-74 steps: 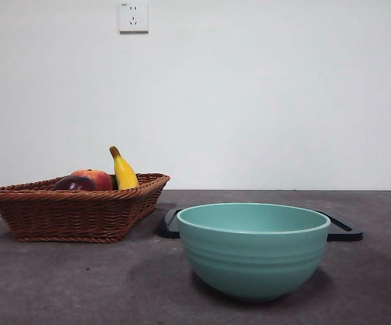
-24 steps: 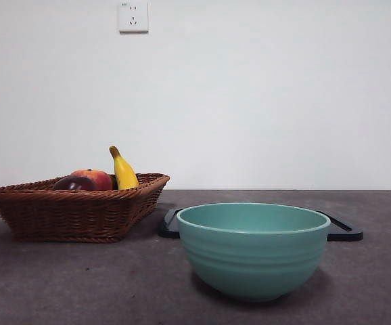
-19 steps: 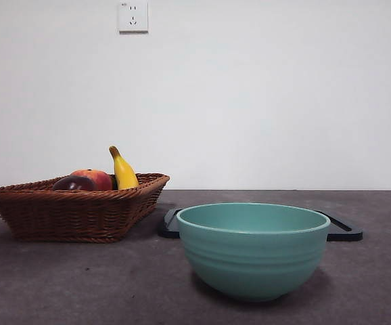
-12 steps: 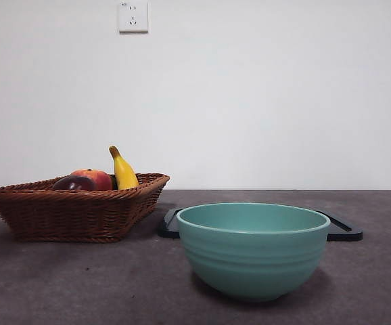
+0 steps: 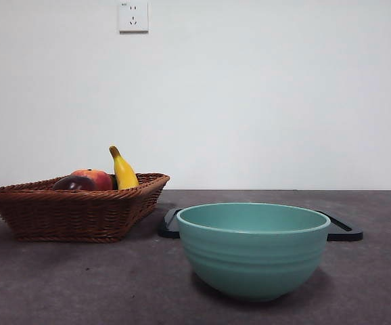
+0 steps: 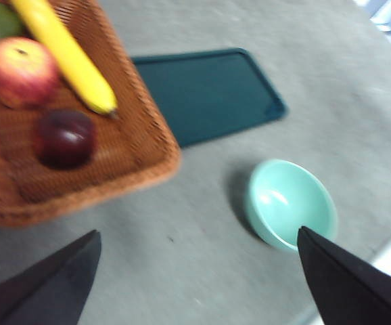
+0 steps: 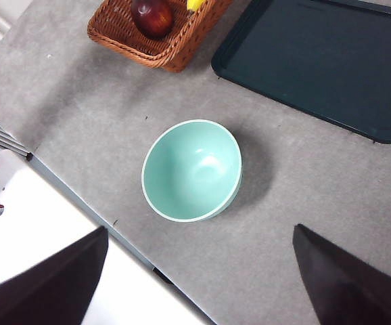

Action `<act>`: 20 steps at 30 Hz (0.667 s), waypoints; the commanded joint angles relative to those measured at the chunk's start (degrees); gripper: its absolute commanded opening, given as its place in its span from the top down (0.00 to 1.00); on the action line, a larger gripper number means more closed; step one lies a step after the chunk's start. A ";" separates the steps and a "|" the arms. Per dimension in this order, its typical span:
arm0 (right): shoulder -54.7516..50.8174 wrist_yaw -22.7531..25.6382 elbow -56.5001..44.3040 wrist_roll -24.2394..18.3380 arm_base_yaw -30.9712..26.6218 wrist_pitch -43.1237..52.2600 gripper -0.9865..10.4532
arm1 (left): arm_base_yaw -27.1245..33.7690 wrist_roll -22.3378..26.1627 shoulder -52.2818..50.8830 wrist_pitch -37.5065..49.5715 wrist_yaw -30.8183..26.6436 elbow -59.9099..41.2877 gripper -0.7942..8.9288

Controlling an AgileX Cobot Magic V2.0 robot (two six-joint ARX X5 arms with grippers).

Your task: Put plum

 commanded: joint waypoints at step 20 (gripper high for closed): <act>0.26 -0.07 1.14 0.15 0.24 0.44 0.53 | -10.27 -0.76 32.65 11.74 -22.75 13.16 0.44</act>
